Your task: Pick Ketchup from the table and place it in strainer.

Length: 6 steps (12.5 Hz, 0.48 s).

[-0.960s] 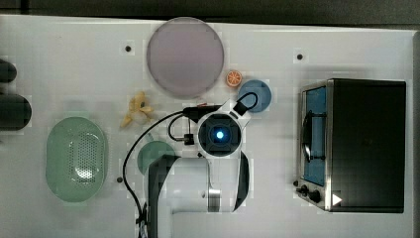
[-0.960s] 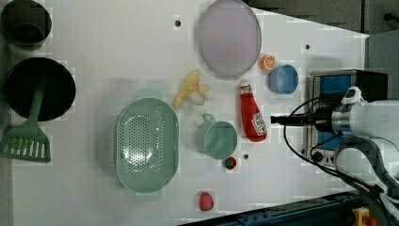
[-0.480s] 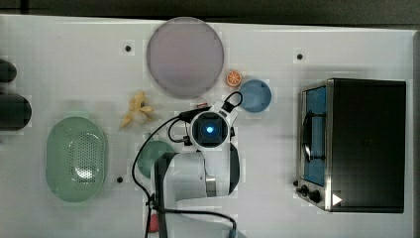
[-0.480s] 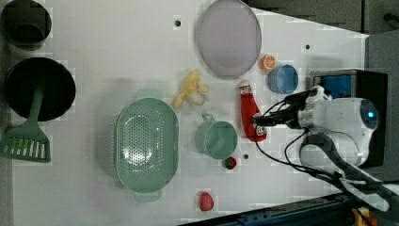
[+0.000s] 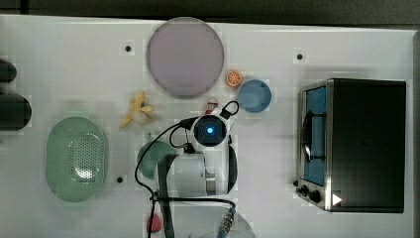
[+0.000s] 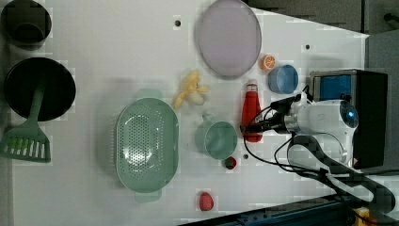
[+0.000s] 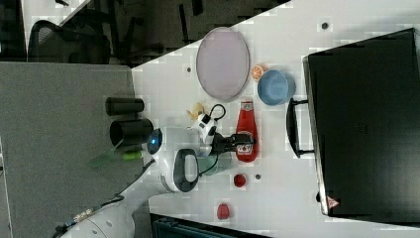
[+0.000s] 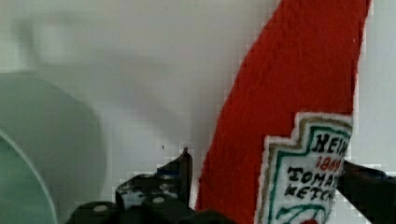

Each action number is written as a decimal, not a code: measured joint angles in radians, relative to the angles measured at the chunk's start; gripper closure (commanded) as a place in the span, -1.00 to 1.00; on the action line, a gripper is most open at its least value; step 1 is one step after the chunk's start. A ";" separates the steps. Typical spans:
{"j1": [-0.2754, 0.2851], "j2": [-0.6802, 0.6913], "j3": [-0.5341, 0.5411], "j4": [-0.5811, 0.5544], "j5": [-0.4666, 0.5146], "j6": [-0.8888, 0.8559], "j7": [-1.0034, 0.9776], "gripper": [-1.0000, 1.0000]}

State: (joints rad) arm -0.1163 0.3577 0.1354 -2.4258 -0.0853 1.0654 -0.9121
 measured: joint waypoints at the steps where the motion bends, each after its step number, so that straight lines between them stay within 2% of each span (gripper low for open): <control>1: 0.000 0.000 -0.003 0.000 -0.003 0.004 0.000 -0.43; 2: -0.001 0.000 -0.005 0.002 -0.005 0.015 0.000 -0.25; 6: -0.004 -0.001 -0.006 0.025 -0.015 0.037 -0.003 -0.25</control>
State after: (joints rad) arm -0.1202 0.3567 0.1296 -2.4004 -0.1008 1.1025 -0.9150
